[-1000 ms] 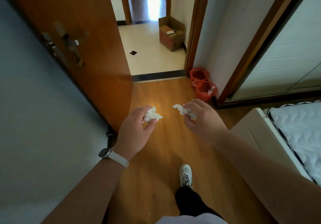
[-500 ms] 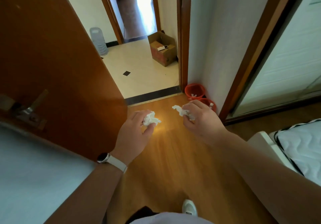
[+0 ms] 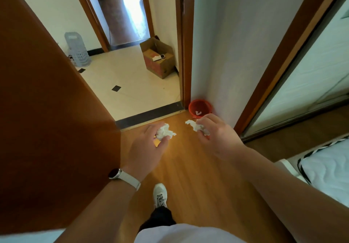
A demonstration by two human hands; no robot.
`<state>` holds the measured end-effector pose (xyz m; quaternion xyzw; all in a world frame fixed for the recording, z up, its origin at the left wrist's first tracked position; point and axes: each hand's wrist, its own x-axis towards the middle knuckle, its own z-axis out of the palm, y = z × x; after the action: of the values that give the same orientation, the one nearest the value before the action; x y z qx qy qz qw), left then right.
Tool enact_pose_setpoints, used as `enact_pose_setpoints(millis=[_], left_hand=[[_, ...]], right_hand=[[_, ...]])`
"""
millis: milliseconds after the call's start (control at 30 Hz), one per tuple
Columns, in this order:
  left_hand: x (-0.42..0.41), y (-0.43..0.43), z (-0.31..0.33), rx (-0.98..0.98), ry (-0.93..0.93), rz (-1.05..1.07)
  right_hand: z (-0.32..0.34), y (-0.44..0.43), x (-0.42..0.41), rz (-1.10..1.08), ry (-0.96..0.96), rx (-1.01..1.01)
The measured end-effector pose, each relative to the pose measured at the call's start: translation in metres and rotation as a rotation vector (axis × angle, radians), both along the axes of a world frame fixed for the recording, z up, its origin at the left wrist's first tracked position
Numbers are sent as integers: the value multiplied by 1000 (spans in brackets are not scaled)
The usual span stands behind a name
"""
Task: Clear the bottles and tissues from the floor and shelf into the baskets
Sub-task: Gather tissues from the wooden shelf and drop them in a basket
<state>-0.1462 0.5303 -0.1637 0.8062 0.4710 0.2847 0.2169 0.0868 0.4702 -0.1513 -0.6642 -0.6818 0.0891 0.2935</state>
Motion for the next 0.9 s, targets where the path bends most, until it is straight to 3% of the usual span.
enact_pose_setpoints(millis=[300,467,700,900], left_hand=[[7,177,0,16,-51,-158],[5,264,-9,-40,-68,-208],[37,334,-19,-66,-57,-260],[104,392,-40,-97,42,-303]], right_hand=[[10,147,-4,-132,-17,-139],[12,214,-11,-169,-31,-86],[-5,266,19,-222,-82,-7],[-48,325,73,-270,18,-47]])
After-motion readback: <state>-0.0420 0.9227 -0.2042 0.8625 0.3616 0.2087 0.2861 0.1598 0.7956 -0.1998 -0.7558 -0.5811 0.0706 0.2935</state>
